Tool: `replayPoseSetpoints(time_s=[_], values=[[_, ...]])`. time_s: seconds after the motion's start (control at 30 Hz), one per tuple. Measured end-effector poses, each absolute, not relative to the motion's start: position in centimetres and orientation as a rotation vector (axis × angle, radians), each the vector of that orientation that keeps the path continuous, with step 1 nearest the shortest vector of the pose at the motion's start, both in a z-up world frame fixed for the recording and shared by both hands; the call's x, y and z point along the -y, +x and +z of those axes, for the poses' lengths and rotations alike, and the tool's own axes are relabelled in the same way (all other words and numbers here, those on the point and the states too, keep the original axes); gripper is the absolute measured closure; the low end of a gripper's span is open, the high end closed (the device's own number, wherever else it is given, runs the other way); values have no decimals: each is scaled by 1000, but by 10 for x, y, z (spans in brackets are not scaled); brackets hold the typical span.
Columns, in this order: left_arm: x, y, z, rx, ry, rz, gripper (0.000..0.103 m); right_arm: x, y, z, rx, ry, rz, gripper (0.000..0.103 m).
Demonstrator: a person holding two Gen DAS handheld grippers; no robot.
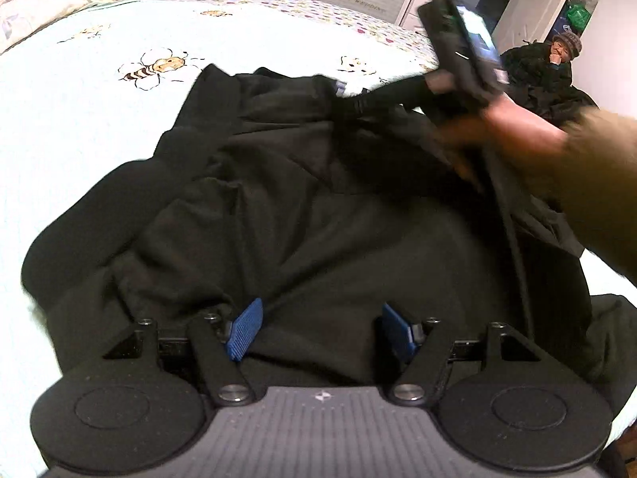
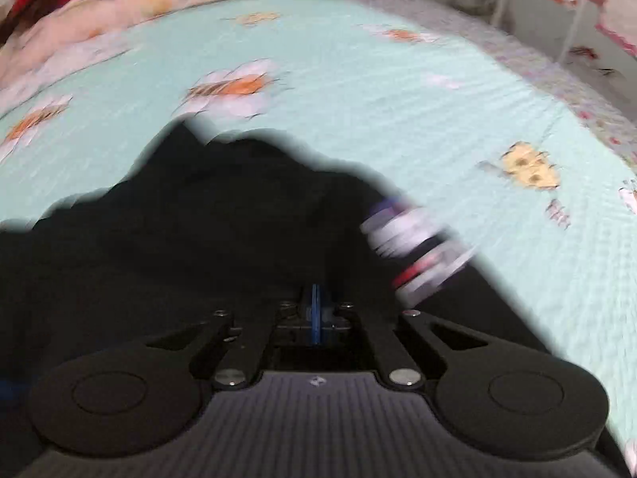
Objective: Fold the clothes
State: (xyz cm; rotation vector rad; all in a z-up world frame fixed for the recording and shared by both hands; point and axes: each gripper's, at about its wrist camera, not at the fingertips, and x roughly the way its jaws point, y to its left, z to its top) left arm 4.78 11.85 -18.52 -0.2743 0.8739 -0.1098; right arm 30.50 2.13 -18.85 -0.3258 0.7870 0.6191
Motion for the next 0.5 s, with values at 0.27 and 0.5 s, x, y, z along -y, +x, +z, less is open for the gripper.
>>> replayPoseSetpoints(time_s=[0.27,0.5], values=[[-122,50,-185,-870,-283,-121,33,-19,299,-160,-763,-180,581,96],[-109,39,-181,-865,-271,-135,26,-83,242,-158,-768,-400,897,94]])
